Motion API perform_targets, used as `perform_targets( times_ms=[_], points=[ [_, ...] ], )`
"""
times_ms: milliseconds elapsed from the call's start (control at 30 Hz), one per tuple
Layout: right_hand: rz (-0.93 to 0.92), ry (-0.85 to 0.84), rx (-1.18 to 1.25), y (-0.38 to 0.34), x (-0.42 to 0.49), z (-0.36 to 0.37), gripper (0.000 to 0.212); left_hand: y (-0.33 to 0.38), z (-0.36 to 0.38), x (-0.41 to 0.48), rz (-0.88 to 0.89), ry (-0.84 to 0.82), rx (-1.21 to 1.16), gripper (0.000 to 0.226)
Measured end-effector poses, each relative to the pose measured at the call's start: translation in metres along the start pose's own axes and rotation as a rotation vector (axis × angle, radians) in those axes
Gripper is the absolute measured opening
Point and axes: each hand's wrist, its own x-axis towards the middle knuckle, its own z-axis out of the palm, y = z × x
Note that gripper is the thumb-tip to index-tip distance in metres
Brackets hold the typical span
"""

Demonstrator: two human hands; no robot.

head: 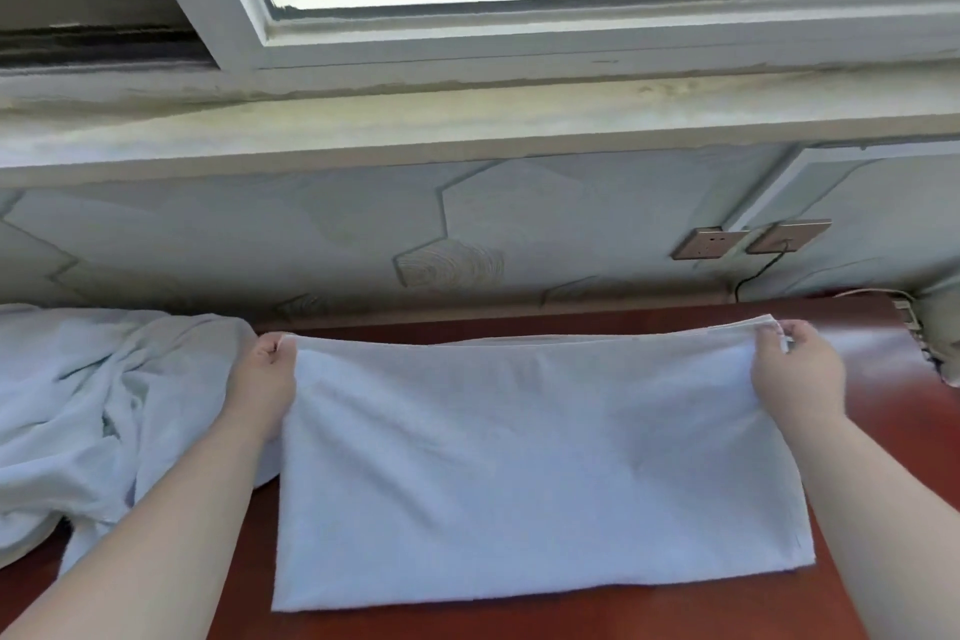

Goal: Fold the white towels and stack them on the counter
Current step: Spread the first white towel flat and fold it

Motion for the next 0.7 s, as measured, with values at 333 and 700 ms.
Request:
perform_targets(
  times_ms=[333, 700],
  points=[
    [0.214, -0.349, -0.149, 0.029, 0.028, 0.066, 0.019, -0.023, 0.052, 0.05, -0.139, -0.117, 0.256, 0.031],
    [0.195, -0.366, -0.177, 0.042, 0.055, 0.065, 0.025, -0.02, 0.063, 0.046, -0.218, -0.002, 0.293, 0.041]
  ],
)
